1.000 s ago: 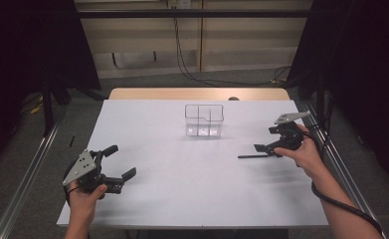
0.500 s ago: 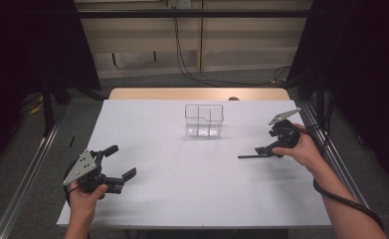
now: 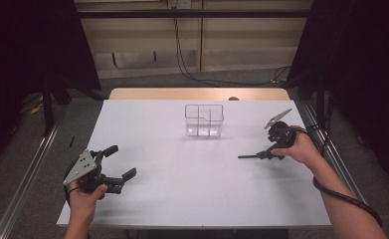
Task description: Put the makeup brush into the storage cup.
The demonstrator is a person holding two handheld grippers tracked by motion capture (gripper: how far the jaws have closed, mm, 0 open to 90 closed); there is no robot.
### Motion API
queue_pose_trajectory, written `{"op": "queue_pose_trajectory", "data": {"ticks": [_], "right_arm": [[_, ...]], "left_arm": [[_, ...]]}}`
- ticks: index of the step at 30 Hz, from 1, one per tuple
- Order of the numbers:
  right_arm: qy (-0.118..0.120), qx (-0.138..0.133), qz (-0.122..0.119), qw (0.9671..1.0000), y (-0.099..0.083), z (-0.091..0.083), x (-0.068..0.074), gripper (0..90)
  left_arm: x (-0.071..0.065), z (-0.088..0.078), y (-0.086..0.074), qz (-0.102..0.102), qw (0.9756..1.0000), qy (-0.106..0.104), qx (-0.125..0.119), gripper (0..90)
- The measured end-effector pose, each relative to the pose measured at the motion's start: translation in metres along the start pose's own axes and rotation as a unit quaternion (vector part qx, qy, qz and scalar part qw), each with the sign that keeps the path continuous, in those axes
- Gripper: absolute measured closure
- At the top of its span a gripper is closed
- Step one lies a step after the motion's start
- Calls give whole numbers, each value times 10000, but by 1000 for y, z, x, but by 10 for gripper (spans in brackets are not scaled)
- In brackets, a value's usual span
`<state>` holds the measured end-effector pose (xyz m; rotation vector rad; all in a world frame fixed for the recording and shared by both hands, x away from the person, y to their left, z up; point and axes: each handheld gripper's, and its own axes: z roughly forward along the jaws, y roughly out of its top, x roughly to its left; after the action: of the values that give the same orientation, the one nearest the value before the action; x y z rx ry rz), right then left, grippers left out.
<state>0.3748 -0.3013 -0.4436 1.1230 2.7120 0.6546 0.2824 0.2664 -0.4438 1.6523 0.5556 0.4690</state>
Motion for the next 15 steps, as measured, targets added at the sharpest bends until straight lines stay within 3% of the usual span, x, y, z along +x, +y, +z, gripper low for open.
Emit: {"op": "queue_pose_trajectory", "data": {"ticks": [15], "right_arm": [[-134, 779, -278, 9965, -4, 3, 0, 309]], "left_arm": [[-1, 2, 0, 15, 10000, -16, 43, 4]]}}
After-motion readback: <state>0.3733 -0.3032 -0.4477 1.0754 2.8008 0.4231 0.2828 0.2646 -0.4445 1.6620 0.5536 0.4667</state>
